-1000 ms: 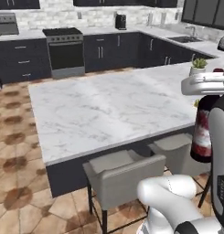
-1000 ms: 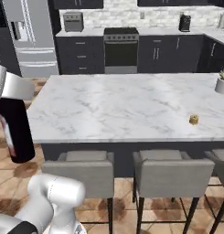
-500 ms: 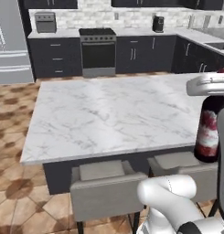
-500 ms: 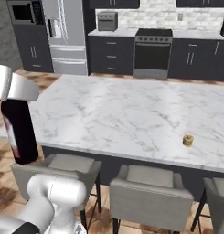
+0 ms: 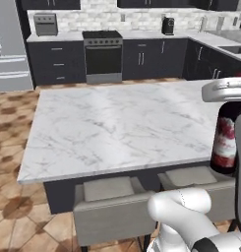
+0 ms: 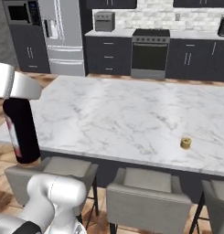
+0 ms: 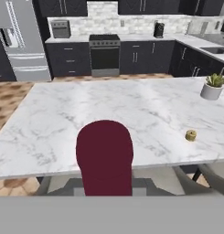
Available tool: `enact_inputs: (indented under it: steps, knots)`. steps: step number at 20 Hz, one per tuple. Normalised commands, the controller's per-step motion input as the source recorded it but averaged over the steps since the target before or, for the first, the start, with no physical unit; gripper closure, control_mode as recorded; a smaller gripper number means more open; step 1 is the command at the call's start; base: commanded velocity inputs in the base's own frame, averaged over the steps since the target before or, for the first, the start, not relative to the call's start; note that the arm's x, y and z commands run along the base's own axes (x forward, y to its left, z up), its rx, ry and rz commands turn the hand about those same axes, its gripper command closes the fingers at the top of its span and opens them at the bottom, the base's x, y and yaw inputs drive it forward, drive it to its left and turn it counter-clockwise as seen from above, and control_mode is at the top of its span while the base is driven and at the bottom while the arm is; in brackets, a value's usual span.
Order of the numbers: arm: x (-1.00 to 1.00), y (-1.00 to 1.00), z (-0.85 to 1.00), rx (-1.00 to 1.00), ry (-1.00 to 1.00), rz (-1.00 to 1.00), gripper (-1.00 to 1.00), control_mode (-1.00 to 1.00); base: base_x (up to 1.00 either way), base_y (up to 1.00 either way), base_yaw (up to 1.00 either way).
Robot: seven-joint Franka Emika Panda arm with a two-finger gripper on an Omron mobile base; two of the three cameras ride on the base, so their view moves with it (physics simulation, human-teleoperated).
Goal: Get the candle and the wine from the cabinet and move them to the dining counter.
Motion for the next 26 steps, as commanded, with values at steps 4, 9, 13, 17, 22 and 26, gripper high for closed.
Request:
enact_inputs:
  steps: [4, 9, 13, 17, 22, 26]
  knots:
    - [0.0, 0.0, 0.0, 0.0, 0.0, 0.0, 1.0, 1.0, 0.6, 0.0, -0.19]
    - [0.0, 0.0, 0.0, 0.0, 0.0, 0.0, 1.0, 1.0, 0.61, 0.0, -0.13]
    - [0.96, -0.26, -0.24, 0.1, 0.0, 0.08, 1.0, -1.0, 0.0, 0.0, 0.0]
    - [1.0, -0.51, -0.51, 0.12, 0.0, 0.38, 1.0, -1.0, 0.0, 0.0, 0.0]
    - [1.0, -0.49, -0.58, 0.07, 0.01, 0.45, 1.0, -1.0, 0.0, 0.0, 0.0]
    - [1.0, -0.23, -0.53, 0.01, 0.11, 0.33, 1.0, -1.0, 0.0, 0.0, 0.0]
